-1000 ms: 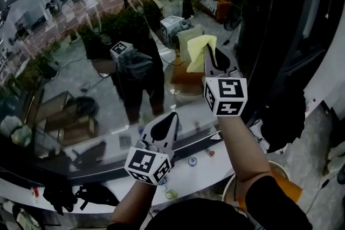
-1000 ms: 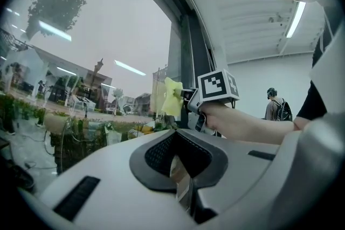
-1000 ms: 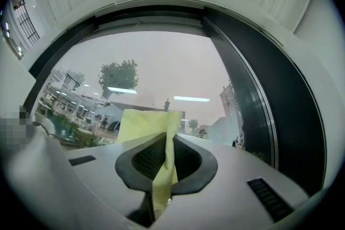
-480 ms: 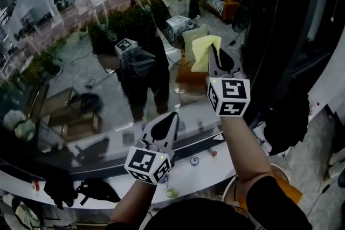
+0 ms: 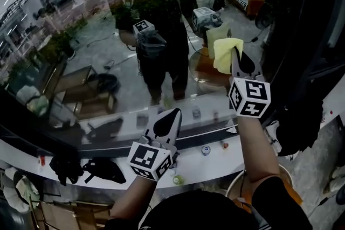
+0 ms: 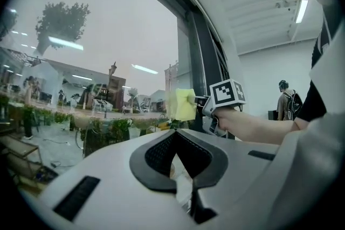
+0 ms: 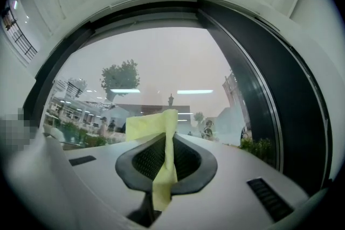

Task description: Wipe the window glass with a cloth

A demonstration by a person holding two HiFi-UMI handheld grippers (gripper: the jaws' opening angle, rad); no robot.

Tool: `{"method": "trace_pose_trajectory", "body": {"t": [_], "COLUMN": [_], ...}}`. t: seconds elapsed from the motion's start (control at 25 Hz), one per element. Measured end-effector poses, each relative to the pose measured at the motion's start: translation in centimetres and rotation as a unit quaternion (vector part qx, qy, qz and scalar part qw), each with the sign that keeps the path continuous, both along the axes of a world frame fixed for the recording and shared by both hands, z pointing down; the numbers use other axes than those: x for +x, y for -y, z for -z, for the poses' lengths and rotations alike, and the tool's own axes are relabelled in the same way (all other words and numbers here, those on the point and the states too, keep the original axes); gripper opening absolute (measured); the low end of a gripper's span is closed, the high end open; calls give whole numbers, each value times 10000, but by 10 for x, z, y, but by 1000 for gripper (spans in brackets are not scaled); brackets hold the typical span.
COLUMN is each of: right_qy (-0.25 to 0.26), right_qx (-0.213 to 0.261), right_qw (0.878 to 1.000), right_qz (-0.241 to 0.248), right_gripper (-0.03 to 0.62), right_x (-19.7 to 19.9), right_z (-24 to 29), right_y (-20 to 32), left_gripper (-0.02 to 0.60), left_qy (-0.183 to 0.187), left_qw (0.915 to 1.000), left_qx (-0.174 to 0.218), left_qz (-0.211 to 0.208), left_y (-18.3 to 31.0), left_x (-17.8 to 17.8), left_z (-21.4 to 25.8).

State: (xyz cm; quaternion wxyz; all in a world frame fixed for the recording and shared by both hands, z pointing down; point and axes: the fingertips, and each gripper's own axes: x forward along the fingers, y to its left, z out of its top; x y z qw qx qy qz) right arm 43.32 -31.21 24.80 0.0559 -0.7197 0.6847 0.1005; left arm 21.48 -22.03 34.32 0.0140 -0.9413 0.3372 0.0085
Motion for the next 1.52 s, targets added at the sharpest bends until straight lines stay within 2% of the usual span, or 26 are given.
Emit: {"method": "trace_pose_trajectory", "body": {"t": [0.4,0.72,1.04,1.28,1.52], "right_qy": [281,325,659,884,886], "right_qx": [-548,-928,-1317,-1471,-1644], "right_qw": [9959,9879,9758,9712,9692], "right_qz": [656,1196,1616,1654,1606], "right_gripper": [40,39,40,40,39], "right_x": [-101,-208,-296,-332,-359], "right_z": [-79,-111,-150,-172,-200], "right_y": [-61,-130,-223,-284,-334], "left_gripper": [5,5,5,5,5], "left_qy": [145,-109,-25,94,134], "left_qw": [9978,9938,9942,9945,9940], "left_qx": [-332,-595,-613,-769,-902], "left_qz": [549,936,879,708,602], "left_y": [-39,-91,-167,-211,-245], "left_x": [-113,-201,-246,-265,-279], "left_z": [-37,-53,-79,-101,-119]}}
